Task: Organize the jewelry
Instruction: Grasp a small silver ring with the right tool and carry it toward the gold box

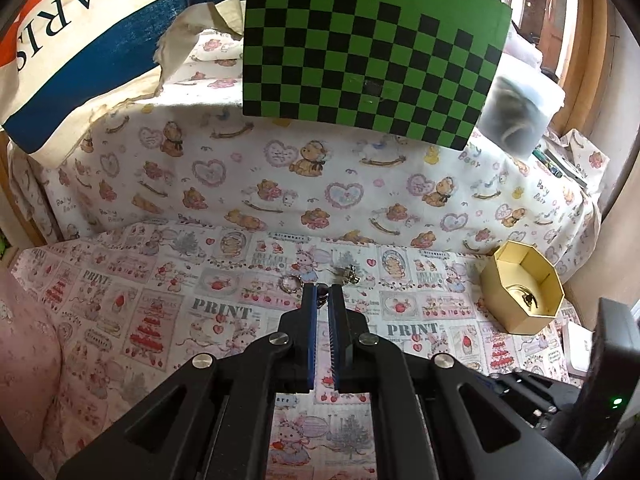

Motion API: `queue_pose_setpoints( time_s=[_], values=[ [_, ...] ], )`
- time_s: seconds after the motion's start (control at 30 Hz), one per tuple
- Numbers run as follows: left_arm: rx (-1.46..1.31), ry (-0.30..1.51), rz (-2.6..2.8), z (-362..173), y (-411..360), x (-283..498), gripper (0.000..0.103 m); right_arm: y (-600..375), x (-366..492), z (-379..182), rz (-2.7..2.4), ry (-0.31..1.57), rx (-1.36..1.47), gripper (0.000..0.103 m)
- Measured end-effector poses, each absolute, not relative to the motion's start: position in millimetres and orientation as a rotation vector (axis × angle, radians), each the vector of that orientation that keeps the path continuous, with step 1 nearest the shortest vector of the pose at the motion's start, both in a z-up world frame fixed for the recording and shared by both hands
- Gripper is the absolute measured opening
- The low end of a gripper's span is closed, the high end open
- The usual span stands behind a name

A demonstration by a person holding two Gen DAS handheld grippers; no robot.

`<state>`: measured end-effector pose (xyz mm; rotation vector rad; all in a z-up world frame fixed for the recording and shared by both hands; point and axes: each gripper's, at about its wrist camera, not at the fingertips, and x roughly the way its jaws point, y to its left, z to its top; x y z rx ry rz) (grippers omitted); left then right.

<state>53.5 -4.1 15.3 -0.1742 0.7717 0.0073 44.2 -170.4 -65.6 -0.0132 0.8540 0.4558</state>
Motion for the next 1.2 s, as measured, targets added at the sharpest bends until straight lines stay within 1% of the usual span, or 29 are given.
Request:
queue_pose_setpoints(
  time_s=[0.23, 0.37, 0.4, 0.43, 0.5, 0.83, 1.2],
  values=[
    [-0.186, 0.761, 0.031, 18.0, 5.2, 51.5, 0.005, -144.2, 30.9, -69.1, 0.435, 0.796, -0.169, 0.022],
    [-0.198, 0.763, 0.032, 18.1, 9.5, 52.5, 0.005, -138.9, 31.9, -74.4, 0.436, 0.815, -0.189, 0.022],
    [-0.202, 0.769, 0.025, 17.6, 9.8, 53.1, 0.005, -138.2, 33.2, -76.5, 0.426, 0.821, -0.198, 0.02],
    [-0.2, 0.774, 0.02, 17.0, 9.4, 53.7, 0.005, -137.1, 34.6, -79.8, 0.415, 0.831, -0.213, 0.015],
    [-0.197, 0.774, 0.025, 16.1, 8.3, 54.1, 0.005, -135.5, 35.2, -79.8, 0.409, 0.815, -0.224, 0.012],
    [-0.209, 0.825, 0.0, 3.6, 5.6, 63.0, 0.005, -155.6, 36.0, -67.8, 0.406, 0.805, -0.152, 0.012],
    [-0.235, 0.873, -0.017, -4.8, 6.9, 68.7, 0.005, -203.9, 52.0, -56.7, 0.439, 0.842, 0.078, 0.012]
  ],
)
